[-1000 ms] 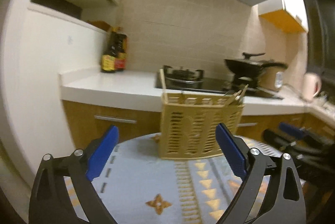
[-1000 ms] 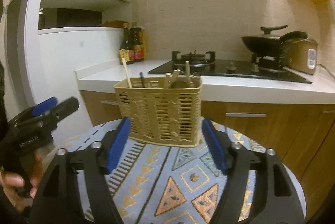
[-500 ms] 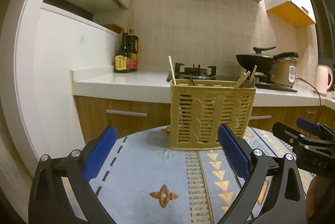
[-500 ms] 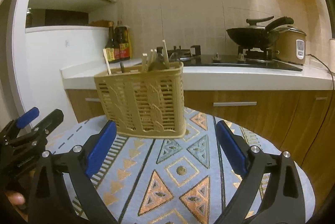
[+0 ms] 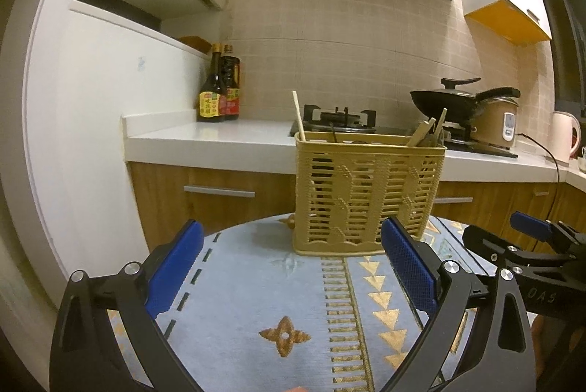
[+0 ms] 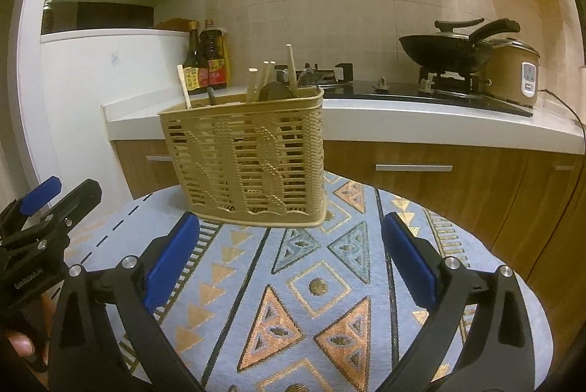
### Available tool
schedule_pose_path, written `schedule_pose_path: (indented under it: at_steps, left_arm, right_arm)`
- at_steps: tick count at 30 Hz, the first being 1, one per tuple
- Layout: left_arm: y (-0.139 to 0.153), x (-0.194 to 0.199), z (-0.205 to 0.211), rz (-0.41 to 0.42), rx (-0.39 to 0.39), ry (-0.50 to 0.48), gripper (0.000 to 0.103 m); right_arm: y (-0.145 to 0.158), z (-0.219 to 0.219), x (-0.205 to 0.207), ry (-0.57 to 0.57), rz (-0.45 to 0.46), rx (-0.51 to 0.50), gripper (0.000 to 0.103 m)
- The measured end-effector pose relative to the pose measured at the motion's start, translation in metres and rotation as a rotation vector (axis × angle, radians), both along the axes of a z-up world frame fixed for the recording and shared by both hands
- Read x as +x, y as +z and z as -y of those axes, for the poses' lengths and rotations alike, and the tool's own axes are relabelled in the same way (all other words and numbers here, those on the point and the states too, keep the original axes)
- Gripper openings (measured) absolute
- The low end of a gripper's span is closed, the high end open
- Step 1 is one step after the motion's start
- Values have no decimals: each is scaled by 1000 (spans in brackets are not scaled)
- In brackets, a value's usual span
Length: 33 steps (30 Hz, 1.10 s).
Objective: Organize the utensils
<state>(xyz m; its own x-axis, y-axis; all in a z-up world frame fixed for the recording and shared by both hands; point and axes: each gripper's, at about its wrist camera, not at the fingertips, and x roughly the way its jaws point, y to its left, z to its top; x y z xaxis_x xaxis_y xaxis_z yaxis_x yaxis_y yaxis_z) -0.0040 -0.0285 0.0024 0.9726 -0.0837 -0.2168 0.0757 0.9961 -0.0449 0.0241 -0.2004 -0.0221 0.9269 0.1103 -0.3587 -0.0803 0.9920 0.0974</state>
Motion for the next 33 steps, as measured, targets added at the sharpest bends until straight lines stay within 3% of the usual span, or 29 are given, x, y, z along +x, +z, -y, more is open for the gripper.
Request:
schedule_pose_path:
  at_steps: [33]
  left_arm:
    - [0, 2, -1, -11, -3, 12, 95]
  right_arm:
    - [-1, 0, 0, 5, 2, -3, 95]
